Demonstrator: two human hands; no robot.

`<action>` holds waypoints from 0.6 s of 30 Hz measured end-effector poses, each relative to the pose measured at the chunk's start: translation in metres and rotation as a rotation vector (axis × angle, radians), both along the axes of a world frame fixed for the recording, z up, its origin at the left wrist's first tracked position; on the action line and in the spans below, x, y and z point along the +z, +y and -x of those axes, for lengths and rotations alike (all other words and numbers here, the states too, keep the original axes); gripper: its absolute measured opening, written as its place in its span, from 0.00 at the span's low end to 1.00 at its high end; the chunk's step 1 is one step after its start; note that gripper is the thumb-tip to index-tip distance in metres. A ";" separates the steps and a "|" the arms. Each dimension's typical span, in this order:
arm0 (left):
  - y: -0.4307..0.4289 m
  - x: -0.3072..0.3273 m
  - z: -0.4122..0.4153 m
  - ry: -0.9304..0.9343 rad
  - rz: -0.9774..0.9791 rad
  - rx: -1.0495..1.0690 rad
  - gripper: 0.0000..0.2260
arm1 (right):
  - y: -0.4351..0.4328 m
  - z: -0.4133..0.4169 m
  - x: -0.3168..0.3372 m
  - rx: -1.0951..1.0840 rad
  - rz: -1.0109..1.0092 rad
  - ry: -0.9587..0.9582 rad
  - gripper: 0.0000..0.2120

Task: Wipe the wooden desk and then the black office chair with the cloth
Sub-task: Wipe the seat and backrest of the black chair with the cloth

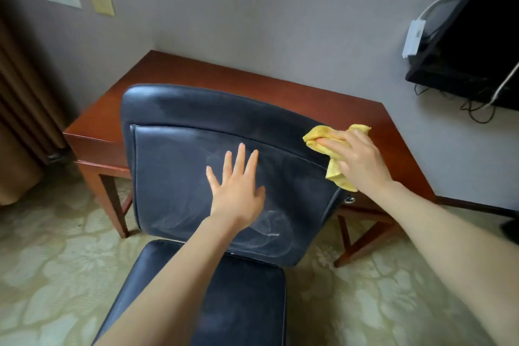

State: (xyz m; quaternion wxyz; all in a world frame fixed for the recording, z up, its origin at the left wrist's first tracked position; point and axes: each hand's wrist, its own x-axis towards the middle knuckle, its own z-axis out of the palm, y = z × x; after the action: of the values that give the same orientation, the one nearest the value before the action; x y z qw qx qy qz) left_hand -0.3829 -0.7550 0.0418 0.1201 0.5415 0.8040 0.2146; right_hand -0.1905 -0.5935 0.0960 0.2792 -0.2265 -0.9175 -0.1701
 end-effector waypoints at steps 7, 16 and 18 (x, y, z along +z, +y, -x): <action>0.054 0.020 -0.023 0.045 -0.183 0.190 0.38 | 0.020 -0.014 -0.060 0.325 -0.120 0.106 0.16; 0.114 0.050 -0.026 0.384 0.005 0.377 0.40 | 0.042 -0.027 -0.098 0.619 0.077 0.059 0.15; 0.116 0.053 -0.028 0.418 0.031 0.379 0.40 | 0.043 -0.035 -0.102 0.677 0.131 0.010 0.17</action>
State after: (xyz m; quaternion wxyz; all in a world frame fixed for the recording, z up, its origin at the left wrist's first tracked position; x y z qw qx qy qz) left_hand -0.3551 -0.6394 0.0945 -0.0825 0.4119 0.9015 0.1044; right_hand -0.1554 -0.5506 -0.0062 0.3091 0.0723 -0.9482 -0.0074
